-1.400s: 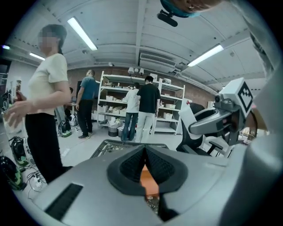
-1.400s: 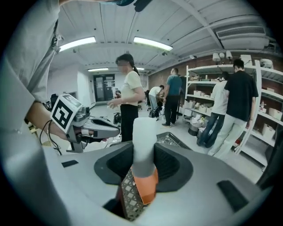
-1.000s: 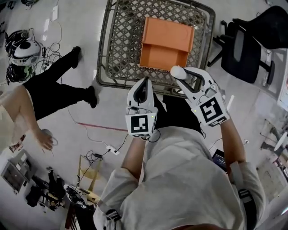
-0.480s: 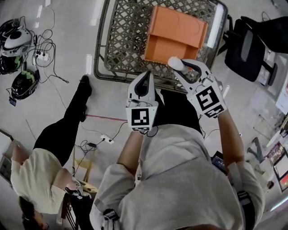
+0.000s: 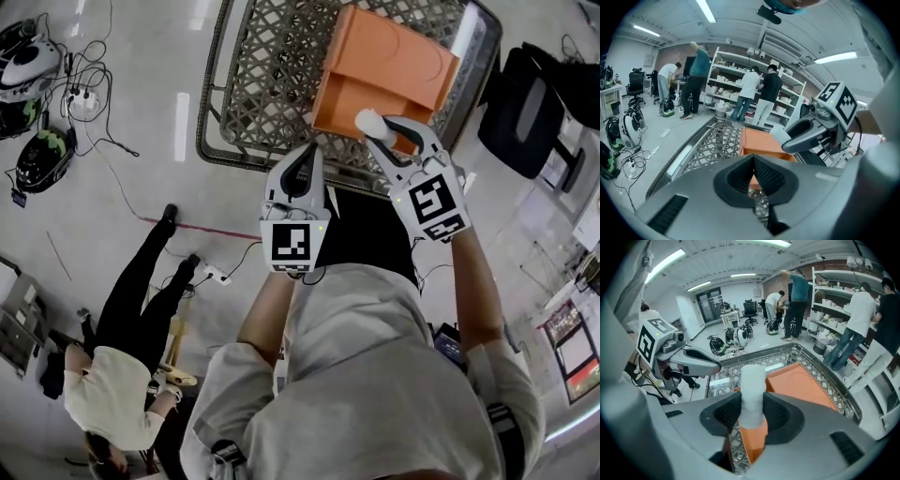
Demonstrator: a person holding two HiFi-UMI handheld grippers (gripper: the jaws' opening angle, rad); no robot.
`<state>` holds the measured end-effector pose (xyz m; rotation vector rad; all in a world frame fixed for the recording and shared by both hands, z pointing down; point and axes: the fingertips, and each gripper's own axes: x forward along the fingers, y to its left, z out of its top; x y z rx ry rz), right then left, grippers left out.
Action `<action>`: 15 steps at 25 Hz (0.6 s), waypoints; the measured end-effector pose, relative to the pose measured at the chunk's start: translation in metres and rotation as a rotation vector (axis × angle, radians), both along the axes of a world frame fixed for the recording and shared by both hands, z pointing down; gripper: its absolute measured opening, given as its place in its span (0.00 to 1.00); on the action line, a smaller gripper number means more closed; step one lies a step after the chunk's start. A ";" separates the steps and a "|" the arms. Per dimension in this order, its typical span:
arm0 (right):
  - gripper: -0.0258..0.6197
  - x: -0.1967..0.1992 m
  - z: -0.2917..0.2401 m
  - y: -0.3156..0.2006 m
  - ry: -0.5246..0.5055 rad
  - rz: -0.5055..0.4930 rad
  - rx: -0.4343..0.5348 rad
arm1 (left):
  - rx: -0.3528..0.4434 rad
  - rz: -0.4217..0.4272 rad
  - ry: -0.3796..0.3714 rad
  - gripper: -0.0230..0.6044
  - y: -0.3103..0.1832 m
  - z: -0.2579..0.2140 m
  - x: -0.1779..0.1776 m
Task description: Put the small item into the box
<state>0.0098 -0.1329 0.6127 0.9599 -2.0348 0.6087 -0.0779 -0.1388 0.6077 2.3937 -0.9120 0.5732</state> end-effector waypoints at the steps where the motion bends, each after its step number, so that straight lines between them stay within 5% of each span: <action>1: 0.25 0.001 0.004 -0.001 0.004 -0.001 -0.008 | -0.006 -0.002 -0.002 0.05 -0.002 0.003 0.000; 15: 0.25 0.000 0.073 -0.005 0.048 0.004 -0.144 | -0.080 -0.040 -0.012 0.05 -0.013 0.040 -0.007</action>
